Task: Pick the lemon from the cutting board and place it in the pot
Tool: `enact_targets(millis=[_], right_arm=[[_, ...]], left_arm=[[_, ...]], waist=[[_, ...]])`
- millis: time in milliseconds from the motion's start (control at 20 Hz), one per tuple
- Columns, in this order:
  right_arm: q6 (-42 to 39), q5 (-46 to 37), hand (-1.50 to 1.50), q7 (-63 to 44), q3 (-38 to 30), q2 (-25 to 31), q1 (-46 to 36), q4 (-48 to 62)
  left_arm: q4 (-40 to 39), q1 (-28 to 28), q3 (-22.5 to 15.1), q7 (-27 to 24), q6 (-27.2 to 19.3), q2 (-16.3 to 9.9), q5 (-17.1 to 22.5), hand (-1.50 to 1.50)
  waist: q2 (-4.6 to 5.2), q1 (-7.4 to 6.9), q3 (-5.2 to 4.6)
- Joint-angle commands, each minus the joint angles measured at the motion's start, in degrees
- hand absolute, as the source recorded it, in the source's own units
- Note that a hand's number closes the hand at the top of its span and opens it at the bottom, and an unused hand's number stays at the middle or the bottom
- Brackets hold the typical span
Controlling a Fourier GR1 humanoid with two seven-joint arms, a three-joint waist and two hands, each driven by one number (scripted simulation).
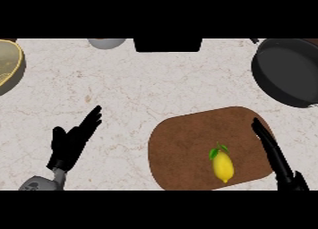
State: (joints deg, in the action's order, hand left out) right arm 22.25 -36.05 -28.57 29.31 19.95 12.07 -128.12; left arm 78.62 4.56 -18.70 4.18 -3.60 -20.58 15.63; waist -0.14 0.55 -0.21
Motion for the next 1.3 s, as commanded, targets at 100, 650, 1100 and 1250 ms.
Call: enact_targets(millis=[100, 650, 1100, 1250], right_arm=[[-8.47, 1.13, -1.5, -16.92, -1.43, -4.83, -7.35, 1.42], [-17.8, 8.28, -1.5, -12.64, -2.09, -4.11, -8.7, 18.96], [-13.53, 8.16, -1.5, 5.44, -8.56, -2.39, 1.45, 21.63], [-18.5, 13.95, -1.5, 5.02, -13.06, -1.32, -0.11, 19.06]], left_arm=[[-3.97, 4.78, 0.23, 1.43, -0.63, 3.0, -2.1, 0.0], [-0.13, 1.57, 4.18, 2.7, 3.22, 1.22, -1.55, 0.0], [0.85, 0.08, 5.45, 3.02, 4.89, 4.43, -5.12, 0.0], [-0.97, 3.89, 5.68, 5.17, 2.28, 7.72, -7.45, 0.0]], waist=[[0.35, -0.52, 0.13], [0.14, -0.67, 0.23], [0.09, -0.42, 0.23], [0.12, -0.3, 0.23]])
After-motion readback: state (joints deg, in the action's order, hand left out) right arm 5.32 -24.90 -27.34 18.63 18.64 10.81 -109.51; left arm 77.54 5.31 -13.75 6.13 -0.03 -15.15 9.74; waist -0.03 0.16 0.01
